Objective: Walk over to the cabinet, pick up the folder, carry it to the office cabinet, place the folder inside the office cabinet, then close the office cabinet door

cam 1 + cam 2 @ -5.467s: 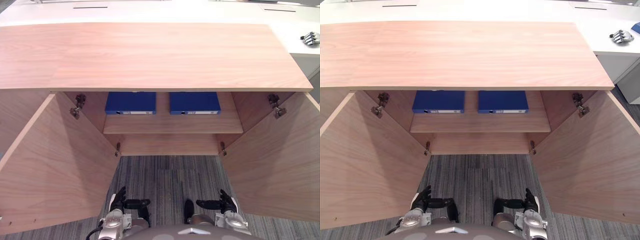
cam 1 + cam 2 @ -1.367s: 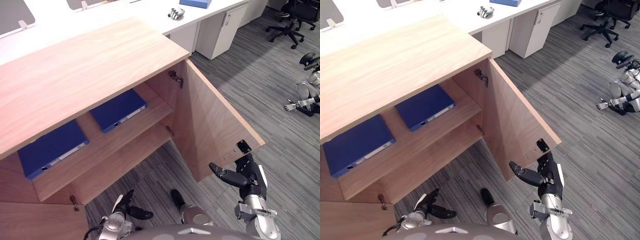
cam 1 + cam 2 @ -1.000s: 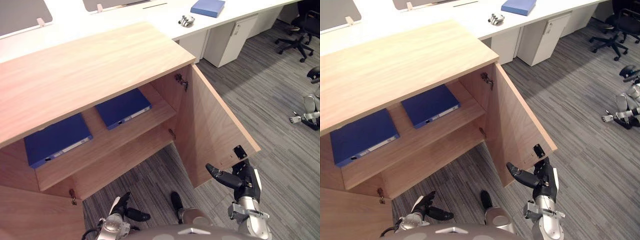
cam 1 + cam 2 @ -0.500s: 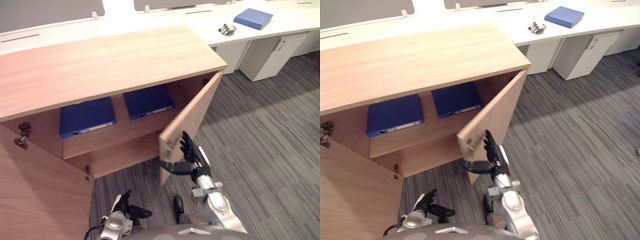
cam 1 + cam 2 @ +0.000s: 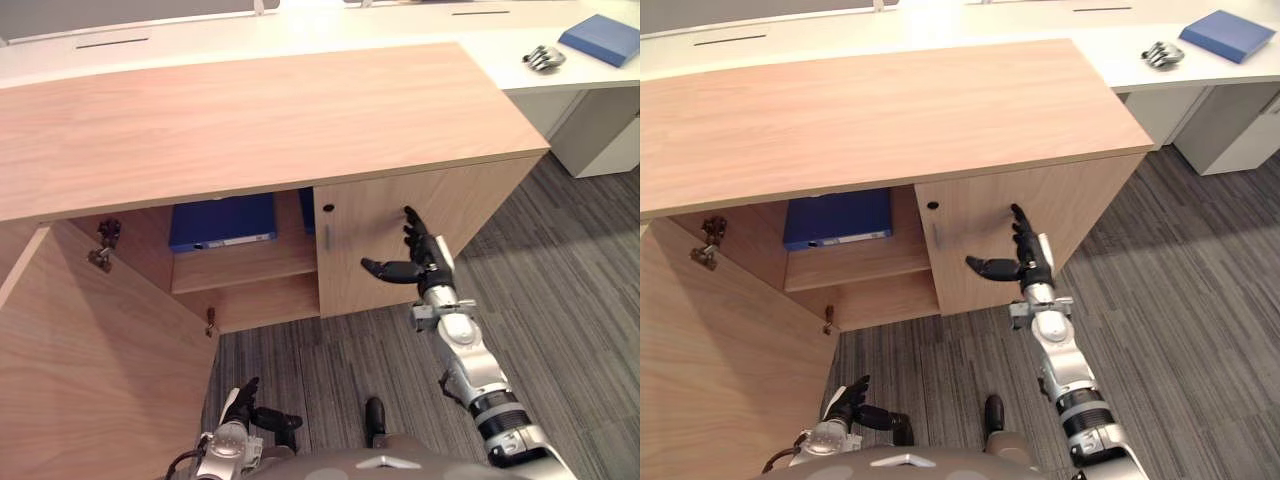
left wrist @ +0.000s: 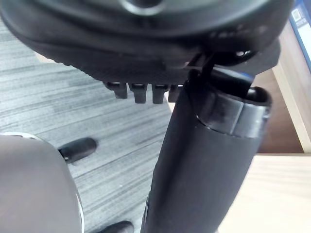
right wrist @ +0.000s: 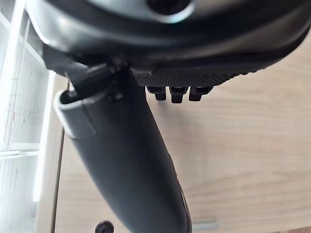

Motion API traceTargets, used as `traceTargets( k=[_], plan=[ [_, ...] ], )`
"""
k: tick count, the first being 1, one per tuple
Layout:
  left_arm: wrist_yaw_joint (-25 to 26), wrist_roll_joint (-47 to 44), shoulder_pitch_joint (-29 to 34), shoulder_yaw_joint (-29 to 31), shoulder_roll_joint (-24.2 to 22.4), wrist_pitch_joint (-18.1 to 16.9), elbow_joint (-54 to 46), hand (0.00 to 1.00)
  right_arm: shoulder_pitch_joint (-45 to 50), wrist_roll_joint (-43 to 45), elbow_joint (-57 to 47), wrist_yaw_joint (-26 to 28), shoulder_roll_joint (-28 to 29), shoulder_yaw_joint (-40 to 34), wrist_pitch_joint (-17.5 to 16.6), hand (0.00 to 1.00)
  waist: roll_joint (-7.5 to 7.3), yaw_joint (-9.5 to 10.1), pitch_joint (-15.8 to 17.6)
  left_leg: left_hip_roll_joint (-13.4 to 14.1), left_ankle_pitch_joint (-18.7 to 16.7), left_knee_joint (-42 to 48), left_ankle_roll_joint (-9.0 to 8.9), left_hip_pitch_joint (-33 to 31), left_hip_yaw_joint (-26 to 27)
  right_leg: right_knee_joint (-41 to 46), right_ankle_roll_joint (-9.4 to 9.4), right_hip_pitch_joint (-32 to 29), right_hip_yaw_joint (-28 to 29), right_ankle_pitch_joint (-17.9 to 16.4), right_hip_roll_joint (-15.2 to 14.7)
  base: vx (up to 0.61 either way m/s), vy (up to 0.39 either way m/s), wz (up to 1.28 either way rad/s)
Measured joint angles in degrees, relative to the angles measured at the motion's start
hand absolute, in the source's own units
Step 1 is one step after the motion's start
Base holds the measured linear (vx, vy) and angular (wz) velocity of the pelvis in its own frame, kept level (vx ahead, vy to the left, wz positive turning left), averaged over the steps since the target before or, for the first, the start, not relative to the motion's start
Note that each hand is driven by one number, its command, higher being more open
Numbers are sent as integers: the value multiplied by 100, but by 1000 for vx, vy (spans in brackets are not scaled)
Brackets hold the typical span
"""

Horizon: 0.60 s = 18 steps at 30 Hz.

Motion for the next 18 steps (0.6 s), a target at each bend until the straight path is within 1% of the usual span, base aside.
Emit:
traceTargets(
  k=[2, 4, 8, 14, 15, 18],
  plan=[
    [0, -68, 7, 1, 36, -11, 2, 100, -299, 88, 459, -125, -220, -244, 39, 100, 49, 1, 44, -33, 29, -4, 31, -91, -123, 1, 4, -33, -103, -3, -47, 1, 30, 24],
    [2, -176, 15, 5, 54, -8, 4, 100, -346, 137, 492, -150, -382, -204, 50, 100, 77, 25, 73, -37, 33, -28, 18, -162, -178, 7, 20, -73, -167, -22, -56, -49, 16, 22],
    [8, -237, 0, 64, 70, -9, 2, 100, -541, 202, 549, -166, -392, -236, 44, 100, 121, 19, 229, -11, 57, -30, 28, -200, -280, 6, 14, -96, -227, -39, -30, -72, -15, 7],
    [7, -277, 4, 75, 68, -9, 2, 100, -540, 202, 547, -147, -411, -245, 39, 100, 126, -7, 234, 24, 93, -30, 19, -258, -426, -18, 14, -88, -291, -41, 17, -20, -7, 7],
    [7, -277, 6, 75, 61, -9, 2, 100, -522, 199, 525, -131, -411, -246, 40, 100, 126, -36, 234, 24, 106, -30, 20, -257, -443, -17, 14, -75, -308, -41, 15, 9, 11, 7],
    [6, -275, 7, 76, 29, -7, -24, 100, -262, 193, 278, -38, -415, -283, 49, 100, 122, -70, 236, 17, 123, -29, -3, -227, -494, -20, 17, 14, -400, -56, 0, 29, 26, 16]
  ],
)
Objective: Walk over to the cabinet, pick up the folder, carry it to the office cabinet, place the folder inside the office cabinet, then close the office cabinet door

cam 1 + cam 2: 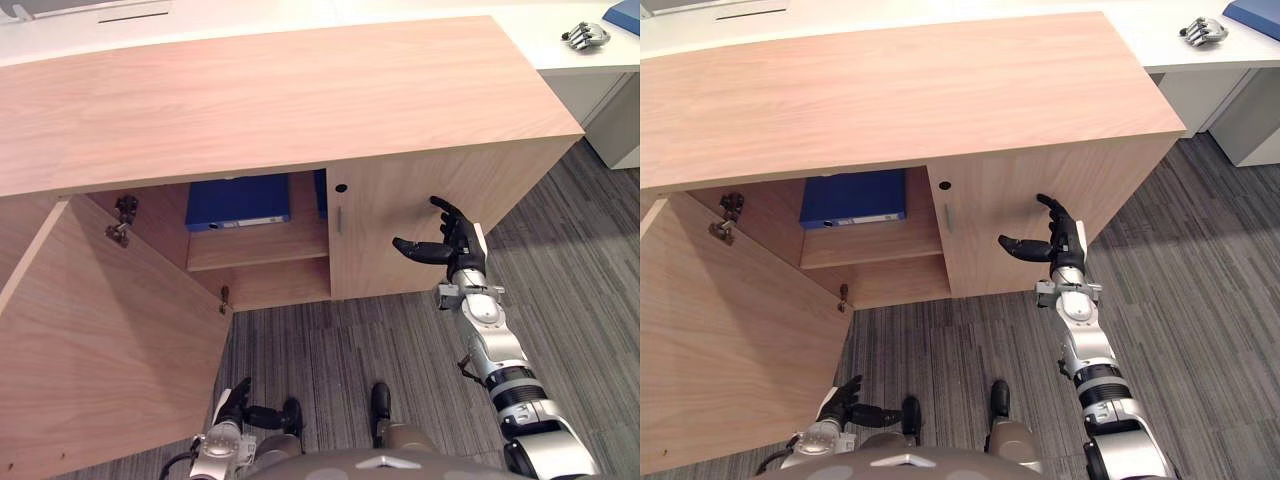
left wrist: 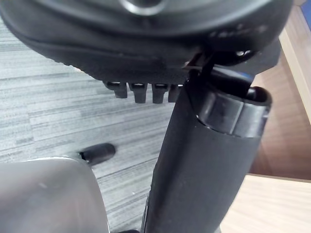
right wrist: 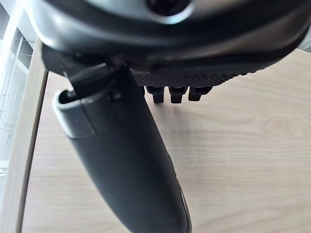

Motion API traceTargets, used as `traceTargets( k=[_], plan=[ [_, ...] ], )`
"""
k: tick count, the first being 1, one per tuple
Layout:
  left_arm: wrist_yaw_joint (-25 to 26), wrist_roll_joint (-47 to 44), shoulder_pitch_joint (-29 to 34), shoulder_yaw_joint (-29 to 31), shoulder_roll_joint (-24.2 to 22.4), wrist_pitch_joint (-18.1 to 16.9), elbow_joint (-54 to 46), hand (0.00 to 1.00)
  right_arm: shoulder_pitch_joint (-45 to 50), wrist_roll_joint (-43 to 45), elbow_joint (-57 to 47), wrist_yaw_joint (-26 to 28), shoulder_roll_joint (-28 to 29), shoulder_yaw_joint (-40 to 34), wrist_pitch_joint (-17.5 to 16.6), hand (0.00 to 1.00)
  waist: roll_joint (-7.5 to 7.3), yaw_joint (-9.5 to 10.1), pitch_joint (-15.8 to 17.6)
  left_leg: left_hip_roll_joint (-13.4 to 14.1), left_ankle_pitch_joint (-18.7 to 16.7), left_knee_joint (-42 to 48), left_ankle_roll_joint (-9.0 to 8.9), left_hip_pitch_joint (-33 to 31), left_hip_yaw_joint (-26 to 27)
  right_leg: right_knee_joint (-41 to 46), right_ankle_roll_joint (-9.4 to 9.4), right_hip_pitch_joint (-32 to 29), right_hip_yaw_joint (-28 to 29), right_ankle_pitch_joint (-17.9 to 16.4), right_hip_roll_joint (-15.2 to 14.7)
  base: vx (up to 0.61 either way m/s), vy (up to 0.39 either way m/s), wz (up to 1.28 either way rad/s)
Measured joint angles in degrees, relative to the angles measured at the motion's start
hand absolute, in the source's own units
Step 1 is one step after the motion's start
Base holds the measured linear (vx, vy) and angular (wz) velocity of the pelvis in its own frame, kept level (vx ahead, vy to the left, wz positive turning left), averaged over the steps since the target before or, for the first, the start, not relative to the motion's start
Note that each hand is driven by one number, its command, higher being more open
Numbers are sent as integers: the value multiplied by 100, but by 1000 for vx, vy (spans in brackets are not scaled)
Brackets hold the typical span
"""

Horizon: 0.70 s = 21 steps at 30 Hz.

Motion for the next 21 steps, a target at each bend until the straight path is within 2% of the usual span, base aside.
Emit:
traceTargets(
  k=[5, 11, 14, 21],
  plan=[
    [-3, 5, 65, 47, -120, 4, -180, 100, 1105, -277, -1073, 479, 86, 14, 3, 100, -4, 4, 1, 10, -23, 3, 5, 81, -184, 24, -32, 179, -209, -128, -6, 67, 25, 22],
    [-10, 65, 49, 46, -174, 4, -251, 100, 1954, -963, -1202, 929, 527, 251, 3, 100, -31, 21, -17, 16, -79, 30, -31, 167, -259, 106, -47, 310, -354, -291, -18, 92, 18, 13],
    [-9, 67, 50, 43, -169, 4, -286, 100, 2076, -1209, -748, 1026, 596, 435, 9, 100, -84, 20, -50, 16, -79, 31, -32, 205, -254, 183, -58, 320, -368, -348, -26, 47, 14, 6],
    [-3, 48, 117, 34, -176, 4, -307, 100, 2204, -1842, 1017, 947, 996, 399, 103, 100, -179, 32, -204, 14, -110, 2, -15, 375, -266, 221, -23, 495, -404, -433, -38, -14, 9, 2]
  ],
)
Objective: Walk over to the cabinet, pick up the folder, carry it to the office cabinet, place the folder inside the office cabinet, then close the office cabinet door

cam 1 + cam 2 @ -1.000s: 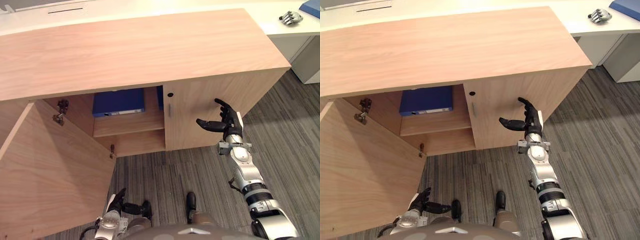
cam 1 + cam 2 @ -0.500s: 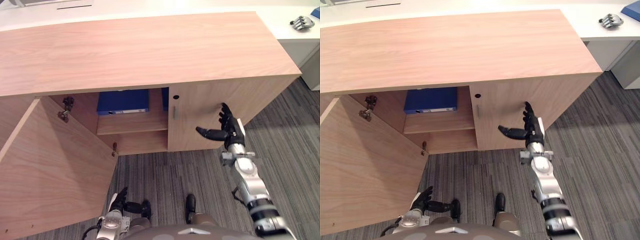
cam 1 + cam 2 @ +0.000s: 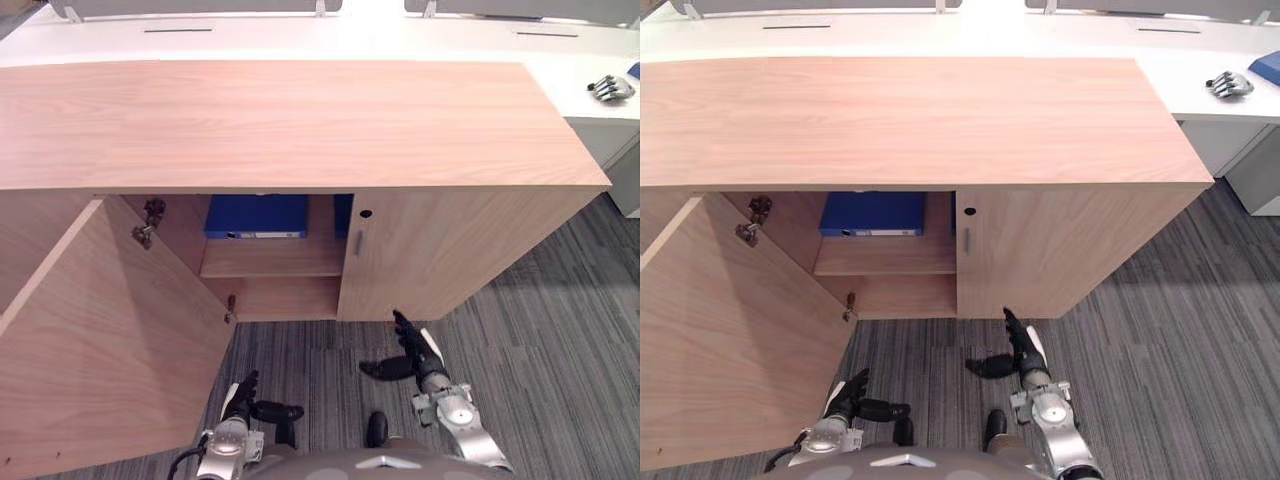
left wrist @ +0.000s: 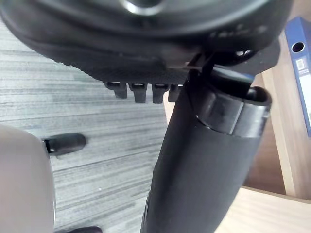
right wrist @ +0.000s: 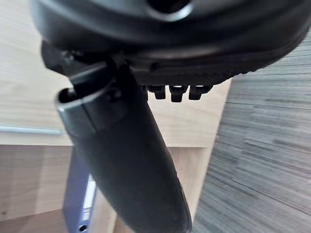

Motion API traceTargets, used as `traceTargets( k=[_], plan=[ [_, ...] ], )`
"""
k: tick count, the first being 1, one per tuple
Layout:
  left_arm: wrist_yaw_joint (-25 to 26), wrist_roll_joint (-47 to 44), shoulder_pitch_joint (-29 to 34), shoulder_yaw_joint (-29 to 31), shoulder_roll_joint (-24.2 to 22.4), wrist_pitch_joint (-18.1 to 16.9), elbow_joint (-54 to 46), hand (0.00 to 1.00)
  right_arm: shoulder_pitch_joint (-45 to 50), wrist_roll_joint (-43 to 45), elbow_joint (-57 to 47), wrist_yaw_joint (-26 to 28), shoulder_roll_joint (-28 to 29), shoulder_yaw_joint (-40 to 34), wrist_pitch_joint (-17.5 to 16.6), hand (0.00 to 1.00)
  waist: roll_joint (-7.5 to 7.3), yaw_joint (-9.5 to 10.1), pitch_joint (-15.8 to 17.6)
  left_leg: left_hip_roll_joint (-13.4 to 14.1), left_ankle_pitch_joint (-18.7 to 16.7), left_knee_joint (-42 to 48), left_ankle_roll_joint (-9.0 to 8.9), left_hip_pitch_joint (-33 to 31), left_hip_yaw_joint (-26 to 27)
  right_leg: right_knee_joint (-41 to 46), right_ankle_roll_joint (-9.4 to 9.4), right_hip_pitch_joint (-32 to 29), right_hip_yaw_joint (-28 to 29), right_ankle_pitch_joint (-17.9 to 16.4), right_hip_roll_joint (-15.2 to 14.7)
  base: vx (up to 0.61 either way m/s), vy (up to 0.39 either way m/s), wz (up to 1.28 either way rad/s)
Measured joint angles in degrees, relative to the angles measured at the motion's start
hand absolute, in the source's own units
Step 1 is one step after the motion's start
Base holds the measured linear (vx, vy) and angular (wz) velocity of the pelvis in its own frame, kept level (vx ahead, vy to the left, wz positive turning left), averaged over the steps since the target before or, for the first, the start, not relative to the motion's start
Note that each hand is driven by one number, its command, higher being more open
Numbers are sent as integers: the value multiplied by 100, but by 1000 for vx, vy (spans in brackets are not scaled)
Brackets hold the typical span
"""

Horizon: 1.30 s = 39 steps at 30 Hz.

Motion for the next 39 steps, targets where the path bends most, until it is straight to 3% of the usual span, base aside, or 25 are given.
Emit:
traceTargets(
  k=[14, 22, 27, 30, 35, 39],
  plan=[
    [241, -463, 202, 232, -65, -3, 76, 100, -199, -417, 1714, -438, 181, -372, 241, 100, -11, 83, -159, -57, 21, -4, 23, 144, -317, 2, 11, 312, -316, -63, -62, 4, 4, 11],
    [242, -520, 150, 308, -75, -5, 143, 100, -392, -410, 2036, -496, 212, -475, 265, 100, -62, 90, -114, -68, 31, -5, 37, 89, -447, 346, 41, 162, -404, -325, -112, 1, -7, 7],
    [282, -715, 120, 731, -209, -8, 238, 100, -487, -405, 2129, -540, 218, -485, 266, 100, -84, 122, -77, -80, 17, -3, 30, 70, -551, 391, 58, 183, -437, -409, -110, 44, -15, 11],
    [365, -1063, 142, 1103, -331, -9, 228, 100, -482, -405, 2136, -577, 234, -634, 282, 100, -67, 136, -56, -87, 18, -1, 29, 25, -843, 396, 17, 300, -717, -478, -108, 49, -44, 47],
    [658, -1583, 339, 1668, -361, -55, -48, 100, -507, -389, 2123, -752, 195, -941, 284, 100, -47, 359, -36, -94, 97, -2, -47, -133, -1621, 716, -127, 414, -1329, -827, -125, 35, -67, 75],
    [763, -1797, 345, 2055, -309, -125, -107, 100, -547, -366, 2107, -788, 156, -939, 272, 100, -27, 418, 45, -144, 190, -4, -59, -200, -2206, 978, -124, 546, -1641, -1094, -162, -16, -69, 86]
  ],
)
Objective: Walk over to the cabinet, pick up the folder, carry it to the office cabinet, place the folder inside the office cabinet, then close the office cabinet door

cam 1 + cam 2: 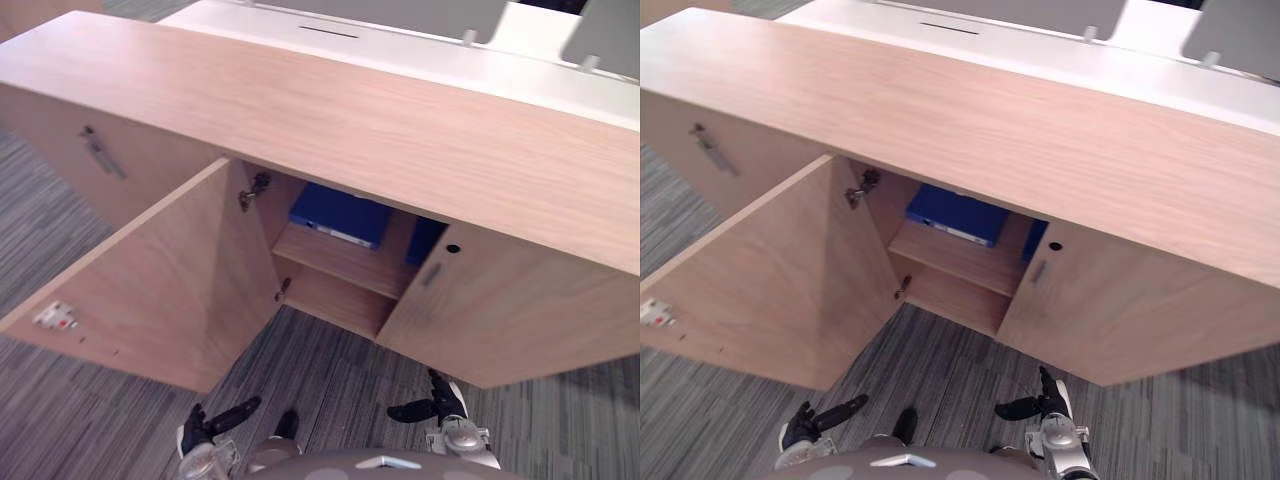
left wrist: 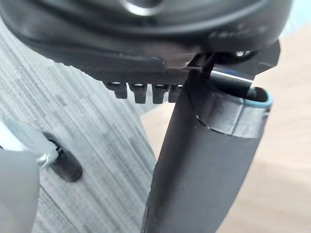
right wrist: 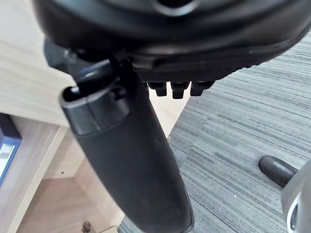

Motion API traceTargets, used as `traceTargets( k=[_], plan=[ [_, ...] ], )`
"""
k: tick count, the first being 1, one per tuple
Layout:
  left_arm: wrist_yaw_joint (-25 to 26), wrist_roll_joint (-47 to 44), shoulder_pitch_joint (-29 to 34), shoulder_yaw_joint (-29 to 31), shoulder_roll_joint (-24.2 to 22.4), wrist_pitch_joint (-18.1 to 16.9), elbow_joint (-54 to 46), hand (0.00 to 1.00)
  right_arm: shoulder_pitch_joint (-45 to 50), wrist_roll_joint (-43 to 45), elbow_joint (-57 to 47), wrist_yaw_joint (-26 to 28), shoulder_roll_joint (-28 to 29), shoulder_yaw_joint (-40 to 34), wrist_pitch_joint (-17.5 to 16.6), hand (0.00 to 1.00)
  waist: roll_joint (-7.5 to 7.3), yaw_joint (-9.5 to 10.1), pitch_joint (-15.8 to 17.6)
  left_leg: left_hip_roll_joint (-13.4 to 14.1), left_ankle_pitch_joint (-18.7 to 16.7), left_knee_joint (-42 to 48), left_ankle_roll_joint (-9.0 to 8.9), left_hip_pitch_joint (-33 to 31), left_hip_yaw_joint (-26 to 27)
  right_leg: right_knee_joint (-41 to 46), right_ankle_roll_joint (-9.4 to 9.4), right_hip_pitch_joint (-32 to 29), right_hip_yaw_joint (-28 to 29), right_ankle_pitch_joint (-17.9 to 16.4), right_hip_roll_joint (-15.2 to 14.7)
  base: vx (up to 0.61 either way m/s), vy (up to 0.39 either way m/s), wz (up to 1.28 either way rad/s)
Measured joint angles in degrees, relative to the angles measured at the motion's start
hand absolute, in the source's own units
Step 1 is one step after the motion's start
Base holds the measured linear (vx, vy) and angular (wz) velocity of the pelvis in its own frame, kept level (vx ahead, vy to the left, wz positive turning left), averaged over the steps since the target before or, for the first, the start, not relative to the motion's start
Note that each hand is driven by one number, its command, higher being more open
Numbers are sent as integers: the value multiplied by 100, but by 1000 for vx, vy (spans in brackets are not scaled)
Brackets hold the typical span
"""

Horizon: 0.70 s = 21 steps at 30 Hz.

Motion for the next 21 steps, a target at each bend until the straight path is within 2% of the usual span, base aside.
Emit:
traceTargets(
  k=[3, 7, 11, 17, 21],
  plan=[
    [3, -67, 75, 191, 68, -2, -141, 100, -82, 29, -29, 0, 5, 12, -12, 100, 40, 36, 59, -32, 56, -1, -3, -26, -292, 194, 13, 50, -246, -213, -42, -58, -61, 52],
    [18, -181, 184, 678, 197, -3, -427, 100, -80, 50, -28, 11, -2, 12, -13, 100, 47, 231, 68, -72, 97, 3, -22, -64, -481, 353, 110, 62, -377, -451, -71, -19, -47, 31],
    [88, -343, 158, 1093, 492, -7, -736, 100, -108, 212, -25, 28, -17, 23, -12, 100, 5, 304, 99, -150, 140, 31, -39, -124, -589, 375, 106, 167, -554, -435, -88, 34, -35, 42],
    [89, -396, 33, 1107, 1264, -62, -1341, 100, -237, 245, -23, 72, -138, 170, -27, 100, -24, 380, 120, -272, 190, 34, 20, -158, -690, 228, 96, 260, -390, -441, -85, 14, -8, 24],
    [21, -394, -101, 1081, 1595, -130, -1710, 100, -232, 312, -22, 122, -194, 258, -31, 100, -12, 447, 129, -298, 219, 32, 36, -191, -772, 210, 94, 261, -392, -443, -80, -22, -10, 10]
  ],
)
